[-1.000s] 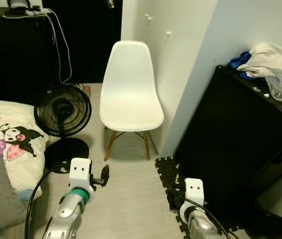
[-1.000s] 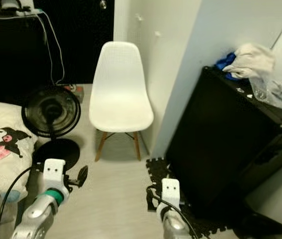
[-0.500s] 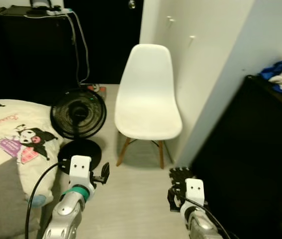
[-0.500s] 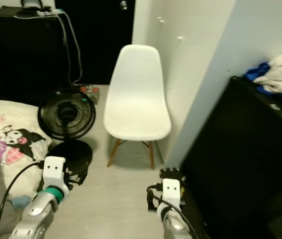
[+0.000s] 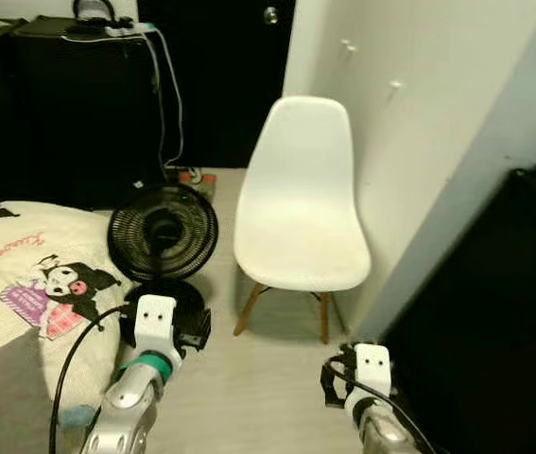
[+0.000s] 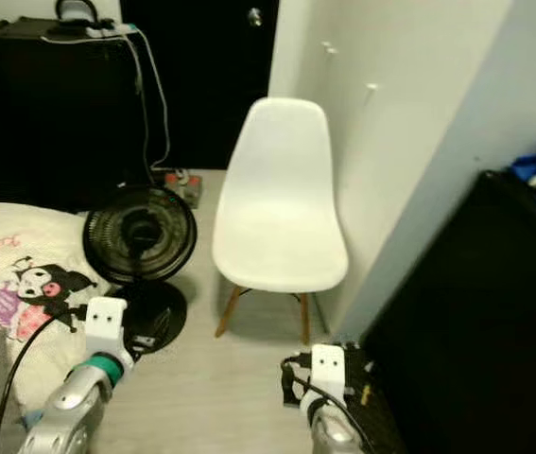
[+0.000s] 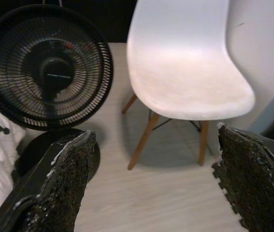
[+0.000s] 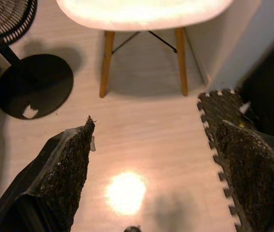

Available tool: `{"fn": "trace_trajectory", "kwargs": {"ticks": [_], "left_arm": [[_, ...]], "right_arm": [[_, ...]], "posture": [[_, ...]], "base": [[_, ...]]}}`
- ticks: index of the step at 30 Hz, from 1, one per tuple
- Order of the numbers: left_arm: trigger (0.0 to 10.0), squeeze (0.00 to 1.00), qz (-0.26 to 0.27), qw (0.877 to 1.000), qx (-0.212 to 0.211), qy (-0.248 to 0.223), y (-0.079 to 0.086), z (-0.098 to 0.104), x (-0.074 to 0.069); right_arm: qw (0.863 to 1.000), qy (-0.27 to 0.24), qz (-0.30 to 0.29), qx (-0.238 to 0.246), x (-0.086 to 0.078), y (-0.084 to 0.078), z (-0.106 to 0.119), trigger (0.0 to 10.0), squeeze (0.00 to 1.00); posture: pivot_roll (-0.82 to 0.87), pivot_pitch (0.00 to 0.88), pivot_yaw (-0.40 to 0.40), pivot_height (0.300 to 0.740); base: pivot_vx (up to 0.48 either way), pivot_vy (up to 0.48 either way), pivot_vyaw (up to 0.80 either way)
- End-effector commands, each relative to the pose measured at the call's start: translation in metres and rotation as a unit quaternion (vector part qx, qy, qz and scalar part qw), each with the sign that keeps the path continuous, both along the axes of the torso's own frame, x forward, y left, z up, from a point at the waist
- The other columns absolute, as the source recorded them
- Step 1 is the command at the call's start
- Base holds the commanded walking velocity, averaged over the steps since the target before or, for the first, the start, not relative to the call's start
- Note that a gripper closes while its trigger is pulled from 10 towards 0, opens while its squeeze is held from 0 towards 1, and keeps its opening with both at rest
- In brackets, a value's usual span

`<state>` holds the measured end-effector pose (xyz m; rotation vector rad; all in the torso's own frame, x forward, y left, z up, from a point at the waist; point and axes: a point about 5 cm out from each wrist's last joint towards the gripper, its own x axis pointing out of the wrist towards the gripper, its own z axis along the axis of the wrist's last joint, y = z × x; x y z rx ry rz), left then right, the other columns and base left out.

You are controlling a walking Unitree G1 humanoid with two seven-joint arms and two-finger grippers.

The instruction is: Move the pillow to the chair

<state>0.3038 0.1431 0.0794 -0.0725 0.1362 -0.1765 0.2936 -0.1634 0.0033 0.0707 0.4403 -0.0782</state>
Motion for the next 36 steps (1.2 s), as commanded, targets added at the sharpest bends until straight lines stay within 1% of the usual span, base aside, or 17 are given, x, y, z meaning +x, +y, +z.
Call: {"fn": "trace_trajectory", "kwargs": {"ticks": [1, 12, 18, 23, 32, 34, 36], "left_arm": [[10.0, 0.00, -0.007, 1.000, -0.004, 0.010, -0.0038, -0.0053, -0.0032], [10.0, 0.00, -0.013, 1.000, -0.003, 0.009, -0.0054, -0.0041, -0.0024], [10.0, 0.00, -0.018, 1.000, 0.000, 0.009, -0.0033, -0.0036, -0.0024], [10.0, 0.00, -0.024, 1.000, 0.004, 0.007, -0.0041, -0.0019, 0.0007], [10.0, 0.00, -0.025, 1.000, 0.008, 0.005, -0.0033, -0.0020, 0.0002], [10.0, 0.00, -0.013, 0.999, 0.031, 0.006, -0.0015, -0.0043, -0.0001], [10.0, 0.00, -0.010, 0.999, 0.038, 0.008, -0.0005, -0.0056, -0.0003]], "right_arm": [[1.000, 0.000, -0.013, -0.002, -0.0020, -0.0068, -0.0009, 10.0, 0.00], [1.000, 0.000, -0.012, -0.003, -0.0017, -0.0057, -0.0009, 10.0, 0.00], [1.000, -0.002, -0.014, -0.001, -0.0016, -0.0037, -0.0007, 10.0, 0.00], [1.000, -0.001, -0.016, 0.001, -0.0030, -0.0033, -0.0022, 10.0, 0.00], [1.000, -0.001, -0.015, 0.000, -0.0036, -0.0025, -0.0029, 10.0, 0.00], [1.000, -0.002, -0.013, 0.001, -0.0032, -0.0017, -0.0026, 10.0, 0.00], [1.000, -0.002, -0.012, 0.002, -0.0032, -0.0011, -0.0026, 10.0, 0.00]], "posture": [[-0.04, 0.031, -0.013, 0.739], [-0.03, 0.033, -0.009, 0.739], [-0.03, 0.021, 0.010, 0.739], [-0.03, 0.016, 0.010, 0.739], [-0.03, 0.001, 0.011, 0.739], [-0.03, 0.000, 0.011, 0.739], [-0.03, 0.000, 0.011, 0.739]], "base": [[0.330, 0.000, 0.00], [0.321, 0.000, 0.00], [0.311, 0.000, 0.00], [0.302, 0.000, 0.00], [0.288, 0.000, 0.00], [0.000, 0.000, 0.00], [0.000, 0.000, 0.00]]}}
